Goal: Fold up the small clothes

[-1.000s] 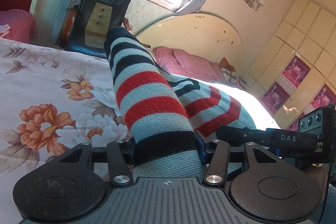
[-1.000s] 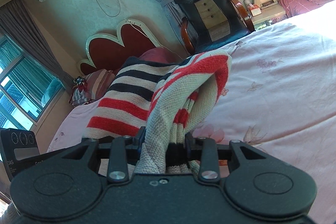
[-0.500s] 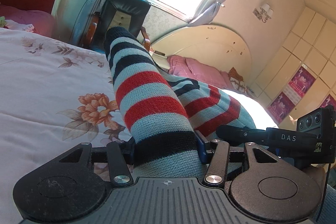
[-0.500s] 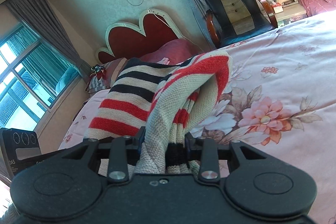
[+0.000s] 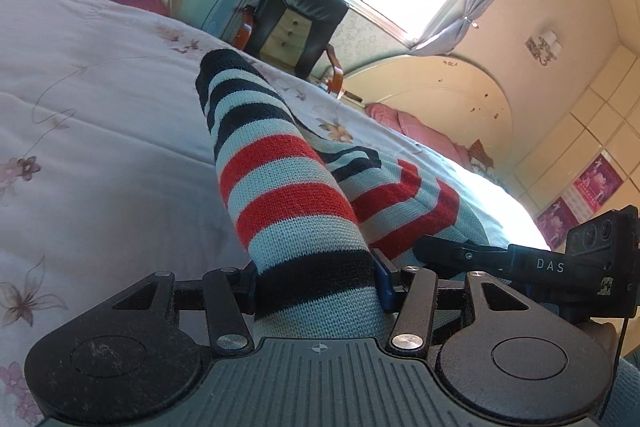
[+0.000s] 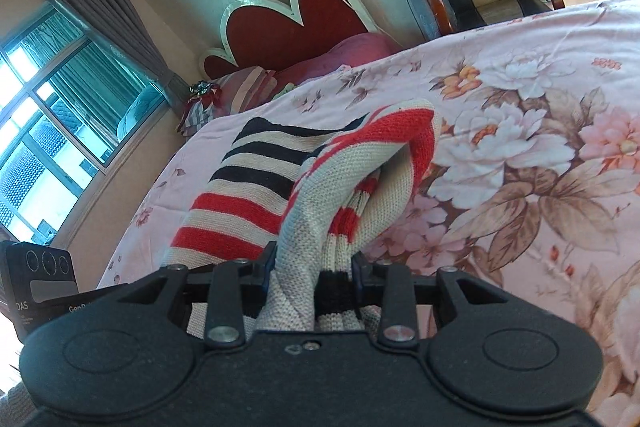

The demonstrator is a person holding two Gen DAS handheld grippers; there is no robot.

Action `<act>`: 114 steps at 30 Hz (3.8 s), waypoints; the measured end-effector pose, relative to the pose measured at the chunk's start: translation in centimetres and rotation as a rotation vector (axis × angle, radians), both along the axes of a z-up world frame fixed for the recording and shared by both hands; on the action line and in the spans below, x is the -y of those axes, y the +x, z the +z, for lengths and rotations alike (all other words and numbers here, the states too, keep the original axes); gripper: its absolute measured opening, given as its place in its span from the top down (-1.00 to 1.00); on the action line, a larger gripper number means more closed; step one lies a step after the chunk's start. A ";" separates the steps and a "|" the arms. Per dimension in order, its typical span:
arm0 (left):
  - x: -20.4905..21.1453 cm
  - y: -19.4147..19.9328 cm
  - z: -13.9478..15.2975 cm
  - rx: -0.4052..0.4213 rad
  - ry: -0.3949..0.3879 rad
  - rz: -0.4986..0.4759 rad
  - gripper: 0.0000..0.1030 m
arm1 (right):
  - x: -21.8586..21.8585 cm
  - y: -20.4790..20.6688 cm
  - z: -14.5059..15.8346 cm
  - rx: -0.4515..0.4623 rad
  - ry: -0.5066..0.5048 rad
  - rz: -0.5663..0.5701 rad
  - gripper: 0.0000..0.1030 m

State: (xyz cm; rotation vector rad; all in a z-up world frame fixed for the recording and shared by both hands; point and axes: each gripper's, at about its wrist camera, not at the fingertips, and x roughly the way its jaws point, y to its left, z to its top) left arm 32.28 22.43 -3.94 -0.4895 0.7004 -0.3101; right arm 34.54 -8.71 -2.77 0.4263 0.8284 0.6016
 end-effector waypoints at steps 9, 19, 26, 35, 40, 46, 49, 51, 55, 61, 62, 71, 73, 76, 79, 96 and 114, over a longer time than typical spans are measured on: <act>-3.0 -1.4 -5.0 -0.056 -0.013 0.072 -0.12 | -2.1 -1.0 -4.1 -0.077 0.031 -0.016 0.33; -3.1 -3.6 -2.1 0.000 0.149 0.122 -0.36 | 1.1 -1.9 -4.5 -0.117 0.030 -0.097 -0.04; 0.7 -2.5 1.4 0.099 0.329 -0.025 -0.36 | 0.5 -2.0 0.2 0.066 -0.098 -0.050 0.36; 1.8 -1.0 -1.2 0.028 0.390 -0.004 -0.36 | -2.0 1.6 -3.1 0.086 -0.258 0.071 0.76; 2.4 -0.7 -1.5 0.029 0.421 -0.004 -0.37 | -2.1 2.9 -3.4 0.069 -0.241 0.066 0.78; 2.9 -4.7 0.8 0.087 0.347 0.031 -0.37 | -0.9 -1.2 0.8 0.107 -0.243 0.083 0.69; 3.6 -7.2 1.2 0.091 0.331 0.023 -0.37 | -1.0 -5.0 2.7 0.149 -0.256 0.131 0.72; 4.7 -8.4 0.9 0.078 0.390 0.011 -0.37 | -1.5 -7.3 3.0 0.151 -0.273 0.171 0.73; 5.7 -8.9 -0.5 0.036 0.457 -0.024 -0.37 | -3.3 -9.6 1.4 0.169 -0.448 0.179 0.82; 6.6 -9.3 -1.1 0.044 0.523 -0.023 -0.37 | -3.8 -9.2 -0.2 0.141 -0.491 0.116 1.00; 6.6 -9.4 -1.3 0.042 0.526 -0.017 -0.37 | -3.8 -9.2 -0.5 0.142 -0.494 0.109 1.00; 7.6 -10.9 -0.4 0.033 0.570 0.023 -0.40 | -4.1 -10.4 -0.2 0.100 -0.419 0.053 0.11; 7.6 -11.8 0.3 0.040 0.563 0.034 -0.40 | -4.4 -11.2 0.7 0.105 -0.415 0.057 -0.12; 7.2 -14.0 1.9 0.071 0.555 0.056 -0.40 | -4.1 -13.3 2.9 0.164 -0.429 0.012 -0.12; 6.5 -17.0 3.8 0.108 0.552 0.087 -0.58 | -2.7 -15.7 5.4 0.204 -0.411 -0.029 -0.13; 8.2 -30.9 8.6 0.135 0.500 0.225 -1.00 | -0.6 -31.7 8.2 0.104 -0.419 -0.201 -0.97; 9.6 -33.8 8.6 0.140 0.468 0.227 -1.00 | 0.2 -35.0 8.2 0.197 -0.480 -0.275 -0.98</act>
